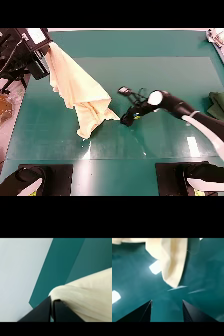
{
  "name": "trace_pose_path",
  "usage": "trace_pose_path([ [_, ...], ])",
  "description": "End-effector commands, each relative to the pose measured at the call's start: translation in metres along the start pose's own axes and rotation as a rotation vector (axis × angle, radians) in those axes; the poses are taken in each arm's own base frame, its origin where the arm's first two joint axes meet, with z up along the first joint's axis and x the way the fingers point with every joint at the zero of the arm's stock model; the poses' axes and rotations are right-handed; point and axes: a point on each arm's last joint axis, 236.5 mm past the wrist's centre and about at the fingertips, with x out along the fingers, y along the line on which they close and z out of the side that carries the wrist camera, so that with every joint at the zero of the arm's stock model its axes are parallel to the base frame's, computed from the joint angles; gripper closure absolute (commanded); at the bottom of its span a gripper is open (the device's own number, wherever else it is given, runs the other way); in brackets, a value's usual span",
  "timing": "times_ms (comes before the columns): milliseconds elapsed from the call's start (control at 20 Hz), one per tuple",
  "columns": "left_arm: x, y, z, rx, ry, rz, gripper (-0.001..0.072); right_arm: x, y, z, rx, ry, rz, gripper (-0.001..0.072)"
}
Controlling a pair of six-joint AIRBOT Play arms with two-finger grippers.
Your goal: Fold the shirts.
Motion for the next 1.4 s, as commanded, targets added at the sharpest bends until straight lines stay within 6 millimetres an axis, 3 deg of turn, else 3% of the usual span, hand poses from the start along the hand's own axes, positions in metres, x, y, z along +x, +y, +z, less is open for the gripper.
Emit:
trace_pose_path([
  [0,-0.001,-0.002,-0.004,0.008,0.018,-0.009,0.0683,0.030,0.000,0.013,-0.314,0.104,-0.129,0.0260],
  [150,-0.001,-0.008,-0.009,0.007,0.036,-0.036,0.0683,0.043,0.011,0.029,-0.337,0.096,-0.121,0.0260],
  [350,-0.001,-0.013,-0.012,-0.019,0.051,-0.057,0.0683,0.049,0.006,0.048,-0.314,0.067,-0.133,0.0268],
  [400,-0.001,-0.014,-0.012,-0.019,0.052,-0.059,0.0683,0.048,0.003,0.051,-0.298,0.062,-0.135,0.0368],
  [450,-0.001,-0.014,-0.012,-0.019,0.052,-0.058,0.0683,0.046,0.001,0.054,-0.288,0.059,-0.136,0.0562],
  [500,-0.001,-0.014,-0.012,-0.019,0.052,-0.058,0.0683,0.042,-0.002,0.058,-0.278,0.050,-0.141,0.0689],
  [900,-0.001,-0.011,-0.015,-0.005,0.063,-0.046,0.0683,0.004,-0.018,0.077,-0.232,0.058,-0.152,0.0692],
  [1000,-0.002,-0.003,-0.019,-0.015,0.080,-0.014,0.0683,-0.020,-0.021,0.087,-0.225,0.028,-0.164,0.0693],
  [1100,-0.002,0.011,-0.025,-0.028,0.104,0.049,0.0683,-0.058,-0.028,0.102,-0.218,-0.050,-0.205,0.0694],
  [1200,-0.007,0.030,-0.029,-0.064,0.128,0.120,0.0683,-0.111,-0.047,0.114,-0.177,-0.148,-0.302,0.0694],
  [1350,-0.025,0.063,-0.023,-0.211,0.111,0.228,0.0683,-0.210,-0.073,0.113,-0.133,-0.287,-0.476,0.0695],
])
